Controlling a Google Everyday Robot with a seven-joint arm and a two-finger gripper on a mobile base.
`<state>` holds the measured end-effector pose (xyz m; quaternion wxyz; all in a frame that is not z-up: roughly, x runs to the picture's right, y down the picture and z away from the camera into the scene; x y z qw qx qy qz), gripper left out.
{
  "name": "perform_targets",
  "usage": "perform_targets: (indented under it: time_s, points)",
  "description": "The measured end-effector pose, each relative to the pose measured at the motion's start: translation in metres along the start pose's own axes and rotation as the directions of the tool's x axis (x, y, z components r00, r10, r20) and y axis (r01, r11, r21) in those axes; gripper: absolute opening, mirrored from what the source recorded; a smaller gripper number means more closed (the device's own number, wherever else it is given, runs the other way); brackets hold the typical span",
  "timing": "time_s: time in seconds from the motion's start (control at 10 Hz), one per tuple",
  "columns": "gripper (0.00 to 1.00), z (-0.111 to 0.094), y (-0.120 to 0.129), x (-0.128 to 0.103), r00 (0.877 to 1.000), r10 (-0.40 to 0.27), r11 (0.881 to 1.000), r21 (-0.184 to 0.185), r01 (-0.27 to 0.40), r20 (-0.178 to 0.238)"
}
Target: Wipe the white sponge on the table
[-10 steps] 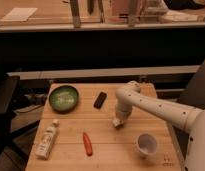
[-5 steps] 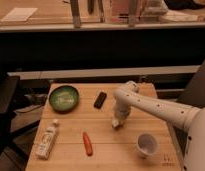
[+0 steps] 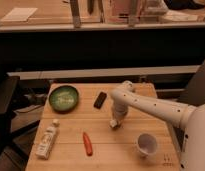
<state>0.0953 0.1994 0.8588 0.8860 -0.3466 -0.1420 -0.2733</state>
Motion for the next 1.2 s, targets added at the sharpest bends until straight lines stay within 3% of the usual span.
perform_targets:
  time_s: [1.2]
  points:
    - [0.01, 0.001, -0.010, -0.011, 0.999, -0.038, 0.999, -0.007, 0.038, -0.013]
